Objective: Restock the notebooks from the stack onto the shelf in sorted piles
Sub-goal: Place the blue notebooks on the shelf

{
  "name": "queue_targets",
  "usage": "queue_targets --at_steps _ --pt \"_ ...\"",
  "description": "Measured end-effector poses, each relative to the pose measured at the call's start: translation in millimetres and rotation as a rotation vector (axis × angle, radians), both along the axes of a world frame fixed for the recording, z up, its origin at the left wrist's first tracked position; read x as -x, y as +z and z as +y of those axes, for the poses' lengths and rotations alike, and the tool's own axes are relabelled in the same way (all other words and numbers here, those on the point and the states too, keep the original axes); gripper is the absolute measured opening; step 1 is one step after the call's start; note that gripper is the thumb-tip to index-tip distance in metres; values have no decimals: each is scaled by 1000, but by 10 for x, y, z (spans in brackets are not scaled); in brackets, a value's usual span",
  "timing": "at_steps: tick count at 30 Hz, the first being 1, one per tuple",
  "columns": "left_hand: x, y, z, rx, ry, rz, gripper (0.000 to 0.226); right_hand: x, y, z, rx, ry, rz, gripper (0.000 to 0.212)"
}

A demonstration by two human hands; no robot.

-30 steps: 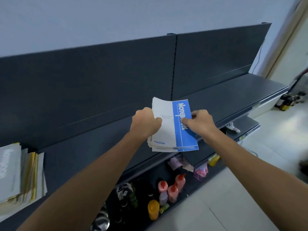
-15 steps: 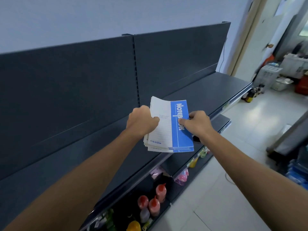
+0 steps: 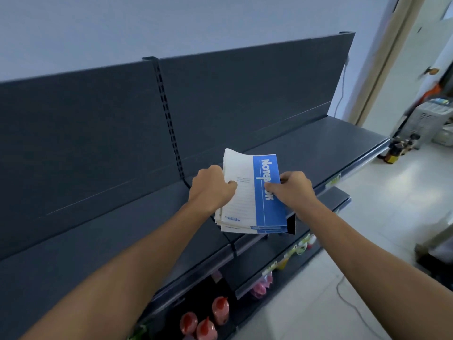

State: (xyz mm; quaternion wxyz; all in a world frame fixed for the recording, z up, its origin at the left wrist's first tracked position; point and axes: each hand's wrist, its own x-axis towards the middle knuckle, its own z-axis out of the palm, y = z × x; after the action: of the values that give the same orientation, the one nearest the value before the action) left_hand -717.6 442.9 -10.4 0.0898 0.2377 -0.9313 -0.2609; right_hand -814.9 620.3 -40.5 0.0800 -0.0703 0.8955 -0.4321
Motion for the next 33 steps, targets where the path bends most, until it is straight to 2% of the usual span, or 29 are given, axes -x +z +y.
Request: queue_targets --at_steps 5,11,16,33 --pt "363 -129 289 -24 120 -5 25 569 -24 197 -46 134 15 13" --pt "555 -242 304 -93 294 -56 24 993 -111 48 -61 303 -36 20" --pt "628 -384 99 -154 394 -122 25 1164 -226 -293 -101 370 -63 23" --pt "761 -1035 -346 -288 614 -155 20 1469 -747 -1121 -245 541 -128 23"
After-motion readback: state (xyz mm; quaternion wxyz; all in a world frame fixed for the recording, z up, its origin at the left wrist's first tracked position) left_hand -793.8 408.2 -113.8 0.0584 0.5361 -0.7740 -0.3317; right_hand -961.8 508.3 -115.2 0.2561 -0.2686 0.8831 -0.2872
